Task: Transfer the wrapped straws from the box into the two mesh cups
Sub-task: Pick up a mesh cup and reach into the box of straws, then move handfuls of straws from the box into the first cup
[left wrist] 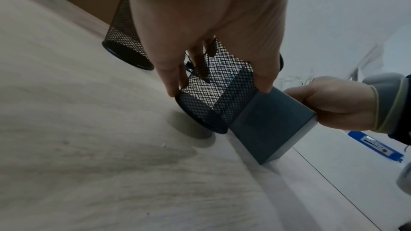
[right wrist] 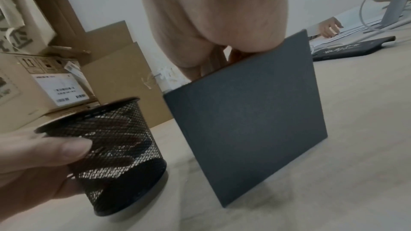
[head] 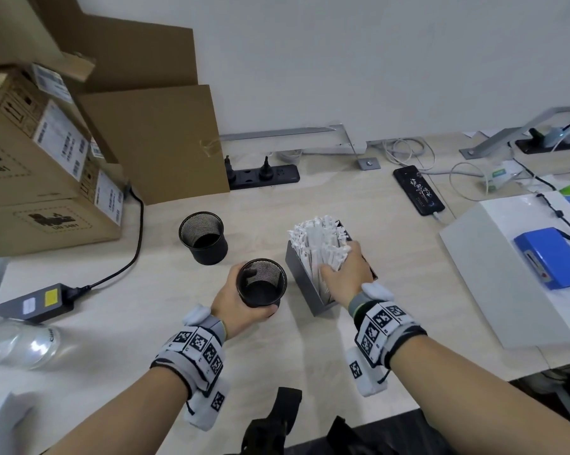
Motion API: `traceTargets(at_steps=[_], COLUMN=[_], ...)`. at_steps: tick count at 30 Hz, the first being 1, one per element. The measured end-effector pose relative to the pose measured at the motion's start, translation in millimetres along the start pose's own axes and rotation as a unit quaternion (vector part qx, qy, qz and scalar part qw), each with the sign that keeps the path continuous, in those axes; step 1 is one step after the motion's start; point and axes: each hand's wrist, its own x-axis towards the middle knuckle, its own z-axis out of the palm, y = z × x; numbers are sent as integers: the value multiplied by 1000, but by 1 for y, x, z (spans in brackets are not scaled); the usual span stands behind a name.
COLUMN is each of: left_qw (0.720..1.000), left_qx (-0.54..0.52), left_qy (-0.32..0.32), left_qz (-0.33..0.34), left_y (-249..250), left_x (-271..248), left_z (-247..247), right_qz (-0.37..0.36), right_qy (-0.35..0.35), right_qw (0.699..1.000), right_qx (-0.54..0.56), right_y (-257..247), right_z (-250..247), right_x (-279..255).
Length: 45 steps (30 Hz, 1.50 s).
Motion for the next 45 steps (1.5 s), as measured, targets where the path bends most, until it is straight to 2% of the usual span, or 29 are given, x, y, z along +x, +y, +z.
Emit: traceTargets(at_steps=[3, 6, 10, 17, 24, 29, 31, 33, 36, 42, 45], left_qw=[1000, 1000, 999, 997, 996, 996, 996, 996, 996, 994, 992], left_qx=[3, 11, 28, 70, 75, 65, 66, 75, 82, 95, 113], left_qy=[-10, -14, -19, -39, -43, -59, -52, -46, -44, -52, -51], left_qz=[2, 4, 13, -3, -7, -11, -8, -10, -11, -23, -12], left_y=[3, 5, 5, -11, -20, -22, -23, -24, -26, -18, -20], left_x=[-2, -4, -8, -17, -18, -16, -16, -16, -16, -19, -20], left_z=[-1, -1, -3, 2, 4, 3, 3, 5, 6, 5, 6], right_qz=[13, -15, -35, -47, 43, -34, -77, -109, -109, -81, -88], right_qy=[-7, -12, 16, 52, 113, 133, 112, 55, -44, -131, -169], right_qw=[1000, 1000, 996, 983, 943, 915, 903, 898, 895, 914, 941], right_qx=[12, 0, 85, 168, 310, 379, 407, 423, 430, 374, 279], right_y=[0, -1, -2, -2, -6, -38, -55, -69, -80, -77, -69], right_z=[-2, -1, -1, -17, -30, -60, -62, -54, -25, 32, 52], right_x=[0, 1, 2, 6, 17, 12, 0, -15, -36, -50, -50])
